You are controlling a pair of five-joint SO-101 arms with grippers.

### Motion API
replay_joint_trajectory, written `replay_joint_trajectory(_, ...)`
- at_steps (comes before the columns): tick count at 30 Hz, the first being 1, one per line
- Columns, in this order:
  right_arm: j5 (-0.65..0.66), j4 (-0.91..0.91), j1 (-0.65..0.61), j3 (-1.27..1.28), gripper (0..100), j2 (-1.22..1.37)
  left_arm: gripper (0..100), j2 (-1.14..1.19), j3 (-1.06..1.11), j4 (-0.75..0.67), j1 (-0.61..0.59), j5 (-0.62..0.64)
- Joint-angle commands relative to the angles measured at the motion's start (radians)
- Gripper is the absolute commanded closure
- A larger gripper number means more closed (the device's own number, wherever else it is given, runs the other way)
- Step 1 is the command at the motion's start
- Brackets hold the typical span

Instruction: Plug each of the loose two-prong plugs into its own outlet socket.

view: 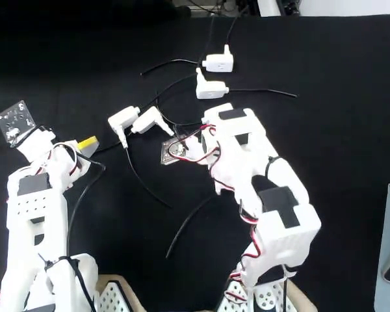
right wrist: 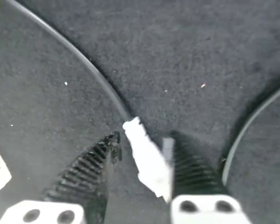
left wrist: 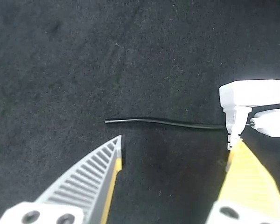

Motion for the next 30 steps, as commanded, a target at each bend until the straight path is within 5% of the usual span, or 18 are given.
replay_joint_trajectory(1, 0.009, 0.02, 0.008, 0.012, 98.4, 0.012, 65, -0.025, -0.007, -0.018, -0.008, 0.0)
replay_joint_trajectory(12, -0.023, 0.084, 0.048, 0.015, 98.7, -0.26, 65, -0.025, -0.007, -0.018, -0.008, 0.0)
replay_joint_trajectory(22, -0.517, -0.288, 0.021, 0.134, 98.7, -0.325, 65, -0.025, -0.008, -0.018, -0.008, 0.0)
replay_joint_trajectory(30, -0.741, -0.476, -0.083, 0.286, 97.5, -0.332, 65, -0.025, -0.007, -0.018, -0.008, 0.0)
